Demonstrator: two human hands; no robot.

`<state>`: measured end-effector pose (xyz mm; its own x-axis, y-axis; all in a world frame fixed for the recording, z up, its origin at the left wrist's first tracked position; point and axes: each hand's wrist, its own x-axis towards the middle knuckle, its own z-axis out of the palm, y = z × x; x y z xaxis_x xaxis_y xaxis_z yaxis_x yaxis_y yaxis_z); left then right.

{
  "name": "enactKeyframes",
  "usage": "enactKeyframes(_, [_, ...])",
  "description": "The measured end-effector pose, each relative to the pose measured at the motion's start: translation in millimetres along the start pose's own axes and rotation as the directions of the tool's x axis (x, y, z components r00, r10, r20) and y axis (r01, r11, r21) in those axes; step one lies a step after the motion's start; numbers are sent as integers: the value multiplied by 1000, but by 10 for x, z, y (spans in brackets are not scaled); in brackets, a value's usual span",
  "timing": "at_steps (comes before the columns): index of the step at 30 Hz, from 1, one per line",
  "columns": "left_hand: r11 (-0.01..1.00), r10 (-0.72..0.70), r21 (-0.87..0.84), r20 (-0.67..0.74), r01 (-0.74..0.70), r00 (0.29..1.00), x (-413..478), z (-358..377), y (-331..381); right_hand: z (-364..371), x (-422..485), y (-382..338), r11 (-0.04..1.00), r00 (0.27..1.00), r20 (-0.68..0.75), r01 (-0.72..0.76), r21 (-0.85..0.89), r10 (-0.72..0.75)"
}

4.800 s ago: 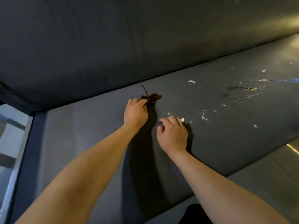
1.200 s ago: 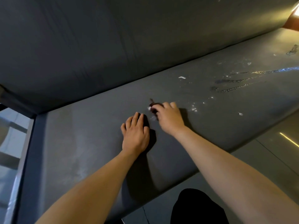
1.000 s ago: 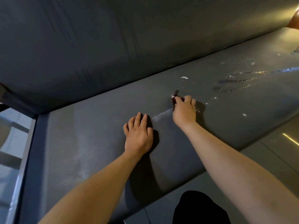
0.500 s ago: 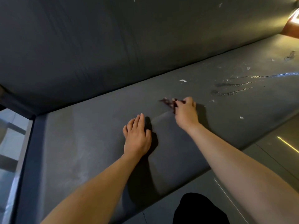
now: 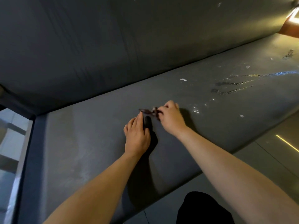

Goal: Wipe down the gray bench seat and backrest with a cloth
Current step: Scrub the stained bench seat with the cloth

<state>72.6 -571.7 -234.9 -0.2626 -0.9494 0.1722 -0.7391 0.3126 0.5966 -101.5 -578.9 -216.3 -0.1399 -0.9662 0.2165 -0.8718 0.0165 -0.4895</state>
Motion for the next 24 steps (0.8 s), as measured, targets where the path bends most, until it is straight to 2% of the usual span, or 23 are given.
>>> enactKeyframes(3, [999, -14, 34, 35, 12, 999, 0, -8, 22, -185, 163, 294, 965, 972, -107, -222, -142, 207])
enactKeyframes(5, [999, -17, 46, 36, 16, 999, -2, -6, 31, -223, 212, 291, 930, 948, -121, -314, -189, 296])
enactKeyframes(8, [999, -22, 44, 25, 21, 999, -3, 1, 57, -91, 136, 28, 964, 971, -89, -231, -136, 220])
enactKeyframes(12, [999, -12, 47, 1, 12, 1000, -17, 30, 36, 108, -38, -348, 997, 995, 60, -74, -10, 74])
enactKeyframes(15, [999, 2, 43, -5, -1, 1000, -14, 41, 30, 86, -86, -411, 997, 995, 92, 18, 73, -25])
enactKeyframes(17, [997, 9, 74, 4, -9, 1000, -13, 32, 27, 43, -85, -323, 998, 994, 98, 40, 49, -45])
enactKeyframes(20, [988, 17, 150, 40, -23, 999, -9, 20, 19, -20, -41, -80, 992, 993, 88, -67, -110, 77])
enactKeyframes(24, [984, 10, 176, 60, -20, 998, -5, 11, 31, -99, 113, 188, 965, 969, 19, -241, -103, 245])
